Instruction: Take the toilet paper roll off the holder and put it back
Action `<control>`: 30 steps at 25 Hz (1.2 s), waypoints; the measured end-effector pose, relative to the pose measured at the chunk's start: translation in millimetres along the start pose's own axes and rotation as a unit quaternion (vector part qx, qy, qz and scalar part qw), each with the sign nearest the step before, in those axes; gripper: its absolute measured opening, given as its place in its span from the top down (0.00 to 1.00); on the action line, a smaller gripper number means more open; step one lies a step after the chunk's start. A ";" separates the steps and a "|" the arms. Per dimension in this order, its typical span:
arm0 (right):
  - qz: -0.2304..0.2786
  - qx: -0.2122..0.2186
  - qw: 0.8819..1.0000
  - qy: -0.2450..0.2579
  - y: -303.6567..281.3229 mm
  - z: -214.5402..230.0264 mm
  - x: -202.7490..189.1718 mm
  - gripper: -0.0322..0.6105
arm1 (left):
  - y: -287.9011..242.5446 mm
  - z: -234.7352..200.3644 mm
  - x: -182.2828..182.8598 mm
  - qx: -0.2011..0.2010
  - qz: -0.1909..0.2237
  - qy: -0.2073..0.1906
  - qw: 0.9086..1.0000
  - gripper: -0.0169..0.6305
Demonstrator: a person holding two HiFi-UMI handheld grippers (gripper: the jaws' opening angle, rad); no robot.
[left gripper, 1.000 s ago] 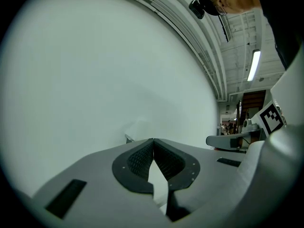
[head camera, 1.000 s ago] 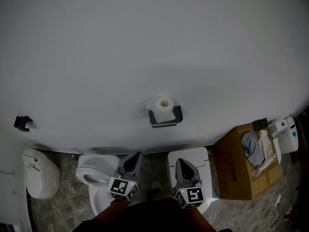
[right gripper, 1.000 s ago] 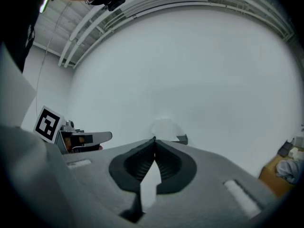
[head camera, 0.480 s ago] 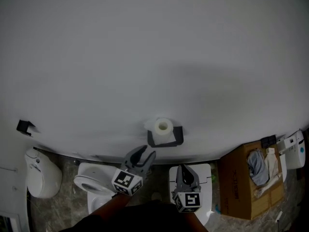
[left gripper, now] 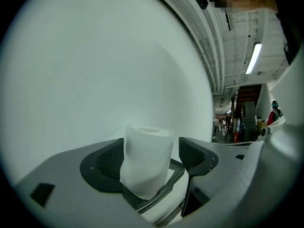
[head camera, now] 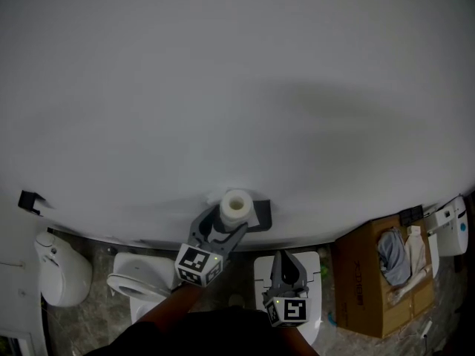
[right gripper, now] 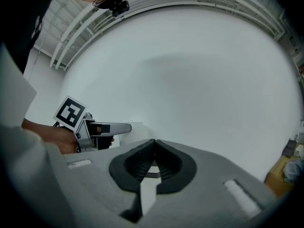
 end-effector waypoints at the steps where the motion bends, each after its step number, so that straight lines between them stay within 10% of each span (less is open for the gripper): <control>1: -0.003 0.001 1.000 0.002 -1.6 0.2 -1.4 0.95 | -4.5 -1.9 -0.6 0.000 -0.003 0.001 1.000 0.42; 17: -0.029 -0.006 1.000 -0.006 -19.3 15.5 -10.3 0.95 | -37.1 -18.9 -4.8 0.020 -0.053 -0.025 0.998 0.39; 30: -0.017 -0.017 1.000 -0.010 -12.0 21.7 -2.1 0.95 | -18.0 -8.5 15.5 0.019 -0.005 -0.047 0.999 0.44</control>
Point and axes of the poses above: the fingertips, and each gripper's own axes: y backward along the fingers, z to its right, x out of its top, the point moved 7 cm from there along y, backward along the fingers, and after that the axes turned 11 degrees about -x, right-handed, at the moved point
